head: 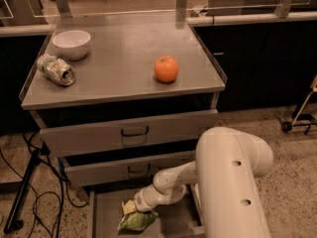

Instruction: Place green jalapeno chip bag into bottom drawer

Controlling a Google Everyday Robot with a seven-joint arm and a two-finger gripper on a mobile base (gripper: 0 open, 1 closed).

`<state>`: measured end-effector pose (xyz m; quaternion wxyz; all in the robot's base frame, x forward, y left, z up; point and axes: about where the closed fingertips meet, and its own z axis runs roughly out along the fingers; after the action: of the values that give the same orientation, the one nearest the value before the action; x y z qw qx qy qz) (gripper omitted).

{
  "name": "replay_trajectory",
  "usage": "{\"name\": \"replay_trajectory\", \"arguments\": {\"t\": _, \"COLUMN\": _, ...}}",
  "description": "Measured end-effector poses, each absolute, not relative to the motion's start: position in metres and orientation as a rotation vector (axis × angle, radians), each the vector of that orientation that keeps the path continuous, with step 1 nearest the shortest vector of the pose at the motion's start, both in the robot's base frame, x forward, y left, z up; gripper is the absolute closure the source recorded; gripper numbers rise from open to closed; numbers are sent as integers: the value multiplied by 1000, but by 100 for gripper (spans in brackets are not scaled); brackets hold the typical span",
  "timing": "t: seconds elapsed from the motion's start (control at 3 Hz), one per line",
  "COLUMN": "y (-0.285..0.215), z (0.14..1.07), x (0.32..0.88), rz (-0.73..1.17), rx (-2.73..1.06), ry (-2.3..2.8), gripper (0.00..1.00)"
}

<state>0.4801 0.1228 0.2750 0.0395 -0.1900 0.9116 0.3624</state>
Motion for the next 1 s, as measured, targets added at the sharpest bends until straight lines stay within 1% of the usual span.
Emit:
{"name": "replay_trajectory", "arguments": {"t": 0.33, "y": 123, "z": 275, "x": 480, "rz": 1111, "rx": -582, "ry": 2795, "gripper": 100}}
{"name": "replay_trajectory", "arguments": {"t": 0.67, "y": 121, "z": 257, "x": 489, "rz": 1061, "rx": -521, "ry": 2819, "gripper": 100}}
{"name": "replay_trajectory", "arguments": {"t": 1.0, "y": 120, "z": 233, "x": 499, "rz": 1056, "rx": -438, "ry": 2837, "gripper": 100}}
